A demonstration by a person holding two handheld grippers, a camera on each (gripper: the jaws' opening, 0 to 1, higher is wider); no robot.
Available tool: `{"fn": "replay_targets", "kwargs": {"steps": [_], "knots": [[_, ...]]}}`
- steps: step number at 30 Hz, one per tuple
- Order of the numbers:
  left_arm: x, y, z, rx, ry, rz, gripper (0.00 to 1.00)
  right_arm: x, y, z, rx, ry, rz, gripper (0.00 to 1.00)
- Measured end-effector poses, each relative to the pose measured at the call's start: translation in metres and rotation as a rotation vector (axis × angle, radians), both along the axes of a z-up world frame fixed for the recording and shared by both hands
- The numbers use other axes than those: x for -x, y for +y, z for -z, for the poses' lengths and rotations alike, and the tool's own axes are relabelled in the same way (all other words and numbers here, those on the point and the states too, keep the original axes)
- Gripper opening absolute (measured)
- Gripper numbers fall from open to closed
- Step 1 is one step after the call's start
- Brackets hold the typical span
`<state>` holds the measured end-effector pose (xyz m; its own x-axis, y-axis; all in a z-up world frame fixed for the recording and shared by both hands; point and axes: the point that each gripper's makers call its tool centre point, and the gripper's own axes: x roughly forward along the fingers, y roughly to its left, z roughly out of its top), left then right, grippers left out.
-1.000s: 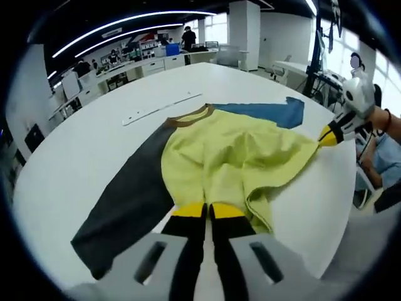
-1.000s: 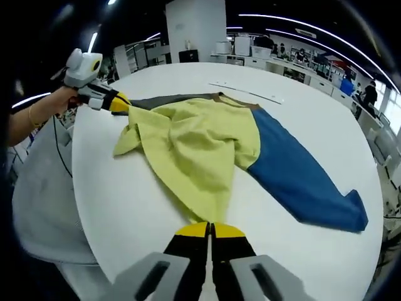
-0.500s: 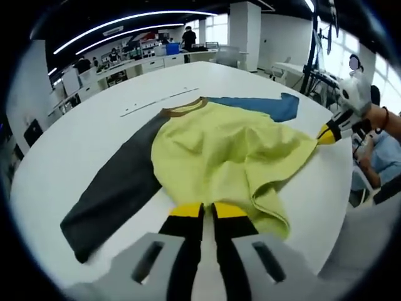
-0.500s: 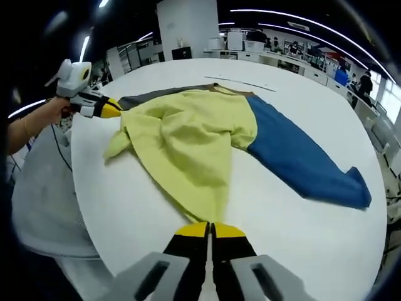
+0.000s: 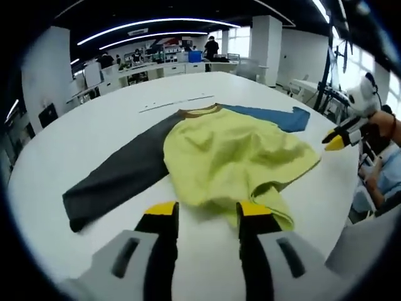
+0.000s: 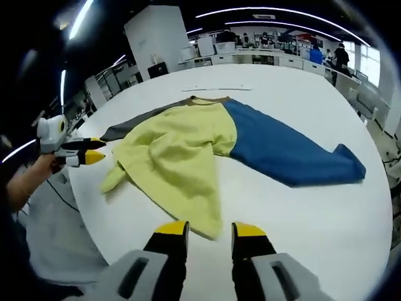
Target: Fold the garment on the visible template until the final outline fits inside the template.
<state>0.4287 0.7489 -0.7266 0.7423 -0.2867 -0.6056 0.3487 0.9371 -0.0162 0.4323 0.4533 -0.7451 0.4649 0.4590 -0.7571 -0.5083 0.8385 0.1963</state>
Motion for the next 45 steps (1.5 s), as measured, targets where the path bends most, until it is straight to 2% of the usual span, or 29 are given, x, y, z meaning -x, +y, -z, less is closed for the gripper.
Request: {"fn": "replay_targets", "kwargs": {"steps": [6, 11, 14, 16, 21, 25, 27, 32, 38, 40, 41, 44, 45], "knots": [[0.002, -0.01, 0.006, 0.054, 0.019, -0.048, 0.33, -0.002, -0.003, 0.009, 0.031, 0.022, 0.062, 0.23], [0.007, -0.02, 0.021, 0.088, 0.065, -0.071, 0.29, -0.001, 0.0, 0.017, 0.059, 0.036, 0.105, 0.23], [0.014, -0.024, 0.032, 0.062, 0.104, -0.063, 0.27, -0.001, 0.002, 0.021, 0.078, 0.038, 0.136, 0.21], [0.016, -0.023, 0.035, 0.028, 0.091, -0.058, 0.23, 0.001, 0.001, 0.025, 0.11, 0.041, 0.141, 0.19], [0.022, -0.026, 0.042, 0.021, 0.12, -0.051, 0.19, 0.002, 0.006, 0.029, 0.116, 0.035, 0.16, 0.13], [0.026, -0.027, 0.047, -0.002, 0.143, -0.044, 0.15, 0.001, 0.005, 0.032, 0.129, 0.034, 0.173, 0.13], [0.023, -0.027, 0.046, -0.026, 0.124, -0.034, 0.14, 0.001, 0.006, 0.031, 0.132, 0.024, 0.174, 0.12], [0.025, -0.026, 0.046, -0.032, 0.13, -0.049, 0.12, 0.002, 0.005, 0.031, 0.148, 0.002, 0.185, 0.09], [0.025, -0.028, 0.047, -0.024, 0.138, -0.064, 0.07, -0.001, 0.0, 0.03, 0.104, 0.006, 0.247, 0.01], [0.025, -0.029, 0.047, -0.012, 0.146, -0.059, 0.0, -0.001, -0.001, 0.03, 0.092, 0.012, 0.248, 0.0], [0.024, -0.031, 0.048, 0.018, 0.153, -0.078, 0.0, -0.002, 0.0, 0.03, 0.086, 0.011, 0.245, 0.0], [0.025, -0.031, 0.048, 0.009, 0.159, -0.066, 0.0, -0.002, 0.002, 0.027, 0.019, 0.023, 0.25, 0.0], [0.025, -0.03, 0.048, 0.011, 0.166, -0.063, 0.0, -0.001, 0.001, 0.027, 0.019, 0.025, 0.247, 0.0]]}}
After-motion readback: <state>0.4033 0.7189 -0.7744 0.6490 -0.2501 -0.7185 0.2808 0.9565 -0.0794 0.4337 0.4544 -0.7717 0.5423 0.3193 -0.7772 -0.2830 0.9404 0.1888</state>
